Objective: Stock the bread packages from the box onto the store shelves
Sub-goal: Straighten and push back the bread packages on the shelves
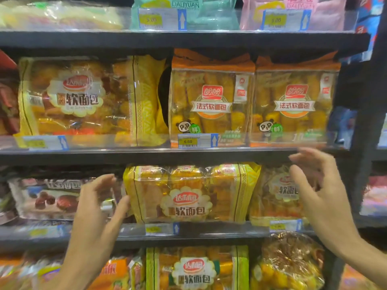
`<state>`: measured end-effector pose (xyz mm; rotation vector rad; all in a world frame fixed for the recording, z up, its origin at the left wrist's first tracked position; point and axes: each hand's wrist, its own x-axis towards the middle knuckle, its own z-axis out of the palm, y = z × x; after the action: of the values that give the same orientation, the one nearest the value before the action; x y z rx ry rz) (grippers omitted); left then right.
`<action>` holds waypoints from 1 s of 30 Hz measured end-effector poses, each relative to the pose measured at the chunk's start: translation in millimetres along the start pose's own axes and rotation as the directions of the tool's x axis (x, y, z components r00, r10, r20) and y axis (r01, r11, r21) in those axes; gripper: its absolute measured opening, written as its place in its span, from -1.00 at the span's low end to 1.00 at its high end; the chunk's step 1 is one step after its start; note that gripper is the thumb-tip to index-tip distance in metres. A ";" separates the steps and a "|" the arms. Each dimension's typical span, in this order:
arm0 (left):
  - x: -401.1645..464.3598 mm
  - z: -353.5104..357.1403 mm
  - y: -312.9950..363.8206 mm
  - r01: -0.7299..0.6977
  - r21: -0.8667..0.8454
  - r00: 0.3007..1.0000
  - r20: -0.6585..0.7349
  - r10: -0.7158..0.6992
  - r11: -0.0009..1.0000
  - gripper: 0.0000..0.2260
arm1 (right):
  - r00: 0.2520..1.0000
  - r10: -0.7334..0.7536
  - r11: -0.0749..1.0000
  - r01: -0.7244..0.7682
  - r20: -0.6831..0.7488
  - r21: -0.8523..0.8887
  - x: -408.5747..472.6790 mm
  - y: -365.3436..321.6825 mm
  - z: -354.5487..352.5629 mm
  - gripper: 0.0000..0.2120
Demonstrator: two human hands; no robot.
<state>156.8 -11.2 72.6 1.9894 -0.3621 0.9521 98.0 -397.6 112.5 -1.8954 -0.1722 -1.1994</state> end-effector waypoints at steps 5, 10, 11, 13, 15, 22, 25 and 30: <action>-16.4 27.5 -35.6 0.193 0.051 0.958 0.205 -0.199 0.980 -0.31 | 0.859 0.371 0.927 -0.365 0.354 -0.087 -48.7 29.4 51.1 0.06; -7.5 56.1 -37.9 0.248 0.021 0.937 0.251 -0.245 0.969 -0.46 | 0.822 0.409 0.912 -0.364 0.396 -0.186 -38.0 45.5 78.5 -0.08; -6.1 60.4 -38.7 0.258 0.027 0.940 0.225 -0.257 0.966 -0.45 | 0.834 0.383 0.924 -0.333 0.399 -0.190 -36.6 44.9 82.6 -0.20; -4.7 66.6 -39.0 0.268 0.026 0.947 0.175 -0.268 0.963 -0.41 | 0.854 0.365 0.929 -0.308 0.371 -0.205 -33.7 45.0 90.2 -0.42; -3.2 70.6 -37.6 0.263 0.024 0.956 0.130 -0.264 0.965 -0.44 | 0.868 0.368 0.928 -0.323 0.332 -0.186 -30.3 49.6 95.2 -0.56; 2.4 82.7 -40.9 0.234 0.084 0.967 0.081 -0.241 0.969 -0.31 | 0.876 0.409 0.913 -0.392 0.256 -0.116 -27.1 60.6 102.1 -0.77; 2.1 77.4 -45.6 0.238 0.107 0.968 0.052 -0.244 0.966 -0.32 | 0.865 0.423 0.906 -0.409 0.268 -0.109 -27.9 58.5 112.3 -0.73; -3.2 73.9 -43.1 0.220 0.125 0.974 0.020 -0.224 0.968 -0.33 | 0.845 0.471 0.882 -0.459 0.255 -0.109 -27.4 53.1 116.5 -0.80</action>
<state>215.1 -46.8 20.9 2.1077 -0.0976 0.8156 189.4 -337.8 40.3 -1.9854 0.1658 -0.6131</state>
